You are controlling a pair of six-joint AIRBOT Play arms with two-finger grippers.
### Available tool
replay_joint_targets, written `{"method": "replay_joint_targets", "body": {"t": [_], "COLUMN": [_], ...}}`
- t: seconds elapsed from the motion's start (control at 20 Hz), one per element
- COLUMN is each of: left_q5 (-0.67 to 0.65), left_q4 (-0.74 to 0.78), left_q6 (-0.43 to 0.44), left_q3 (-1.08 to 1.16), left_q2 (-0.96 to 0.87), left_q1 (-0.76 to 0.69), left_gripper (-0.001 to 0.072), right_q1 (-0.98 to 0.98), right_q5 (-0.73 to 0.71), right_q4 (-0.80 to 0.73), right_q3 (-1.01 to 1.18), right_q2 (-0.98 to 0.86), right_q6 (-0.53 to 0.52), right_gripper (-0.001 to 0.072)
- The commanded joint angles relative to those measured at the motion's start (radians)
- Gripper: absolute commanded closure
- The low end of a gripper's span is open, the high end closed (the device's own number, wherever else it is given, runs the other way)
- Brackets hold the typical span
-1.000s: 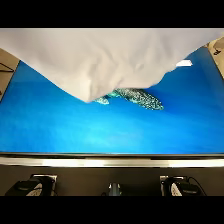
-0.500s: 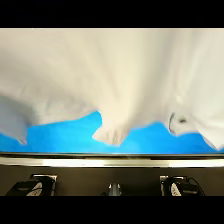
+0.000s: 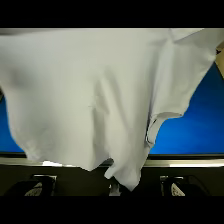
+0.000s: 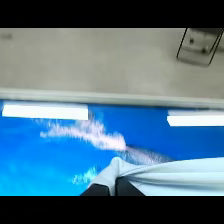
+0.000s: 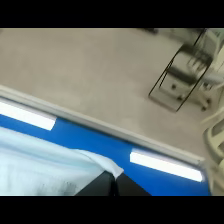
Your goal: Fold the shirts.
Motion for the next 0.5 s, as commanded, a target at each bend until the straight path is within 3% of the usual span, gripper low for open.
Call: {"method": "replay_joint_targets", "body": {"t": [0.0,0.3,0.45], "left_q5": [0.016,0.167,0.161], "left_q4": [0.002,-0.124,-0.216], "left_q6": [0.011,-0.008,-0.007], "left_q3": [-0.224,-0.254,-0.254], "left_q2": [-0.155,-0.487,-0.590], "left_q1": [0.001,0.001,0.001], "left_gripper": [0.0681,0.0680,0.0679], "right_q1": [-0.001,0.000,0.010], "right_q5": [-0.018,-0.242,-0.230], "right_q4": [0.033,0.371,0.444], "right_q3": [0.001,0.001,0.001], "right_q2": [-0.267,-0.611,-0.698], "right_q6": [0.015,0.134,0.133], "right_gripper": [0.0692,0.0691,0.0691]}}
